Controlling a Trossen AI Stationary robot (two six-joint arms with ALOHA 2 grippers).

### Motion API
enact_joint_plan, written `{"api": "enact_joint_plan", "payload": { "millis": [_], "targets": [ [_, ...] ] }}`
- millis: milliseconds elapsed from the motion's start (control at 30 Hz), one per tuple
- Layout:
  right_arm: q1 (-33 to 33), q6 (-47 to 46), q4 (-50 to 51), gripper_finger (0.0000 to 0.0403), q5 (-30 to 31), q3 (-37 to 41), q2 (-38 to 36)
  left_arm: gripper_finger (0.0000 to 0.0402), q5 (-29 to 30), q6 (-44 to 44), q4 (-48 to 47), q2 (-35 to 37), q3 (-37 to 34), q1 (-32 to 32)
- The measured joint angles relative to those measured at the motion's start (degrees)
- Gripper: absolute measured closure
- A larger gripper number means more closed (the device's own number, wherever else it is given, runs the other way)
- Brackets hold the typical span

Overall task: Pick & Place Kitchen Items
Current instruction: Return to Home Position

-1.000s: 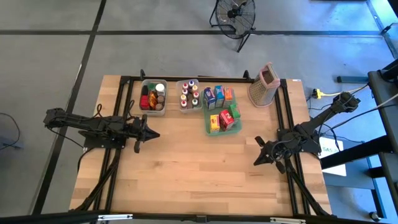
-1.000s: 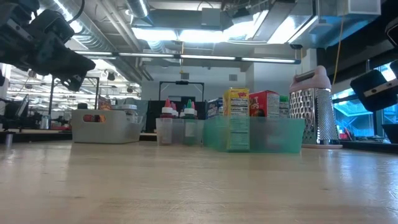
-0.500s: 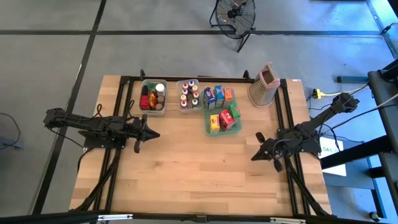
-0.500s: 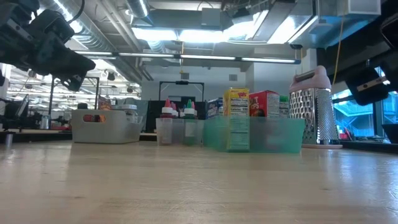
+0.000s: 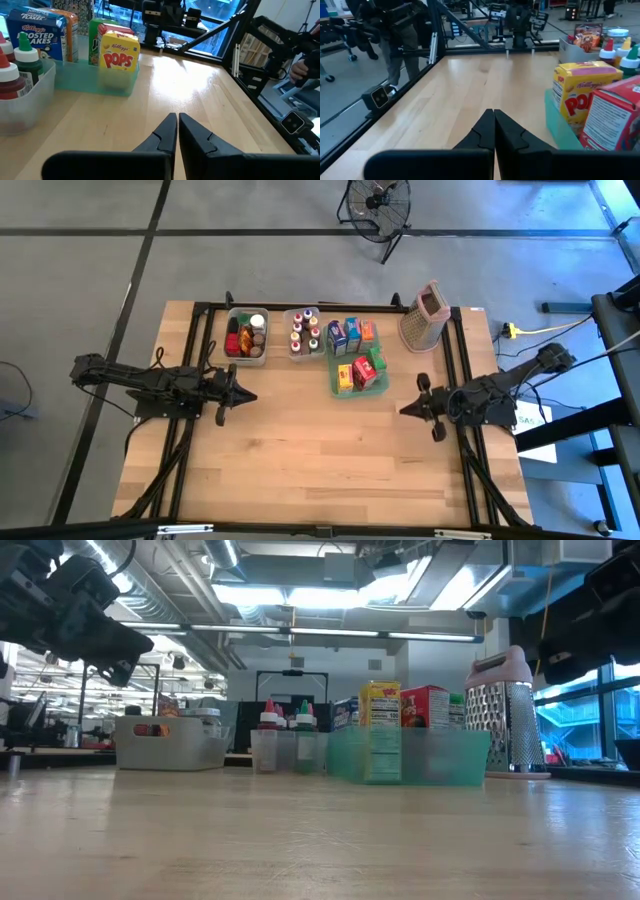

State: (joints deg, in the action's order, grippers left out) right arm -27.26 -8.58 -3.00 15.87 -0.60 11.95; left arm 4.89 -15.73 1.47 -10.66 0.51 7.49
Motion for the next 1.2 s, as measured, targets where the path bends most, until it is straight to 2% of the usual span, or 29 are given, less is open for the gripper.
{"api": "enact_joint_plan", "payload": {
  "millis": [300, 467, 1200],
  "targets": [
    [8.1, -0.6, 0.6, 0.0402, -5.9, 0.0, -0.8, 0.0393, 0.0, 0.0, 0.0, 0.0, 0.0, 0.0],
    [12.3, -1.5, 0.7, 0.0402, -6.5, 0.0, -2.3, 0.0389, 0.0, 0.0, 0.0, 0.0, 0.0, 0.0],
    [12.7, -1.6, 1.1, 0.0402, -7.5, 0.0, -2.2, 0.0393, 0.0, 0.0, 0.0, 0.0, 0.0, 0.0]
  ]
}}
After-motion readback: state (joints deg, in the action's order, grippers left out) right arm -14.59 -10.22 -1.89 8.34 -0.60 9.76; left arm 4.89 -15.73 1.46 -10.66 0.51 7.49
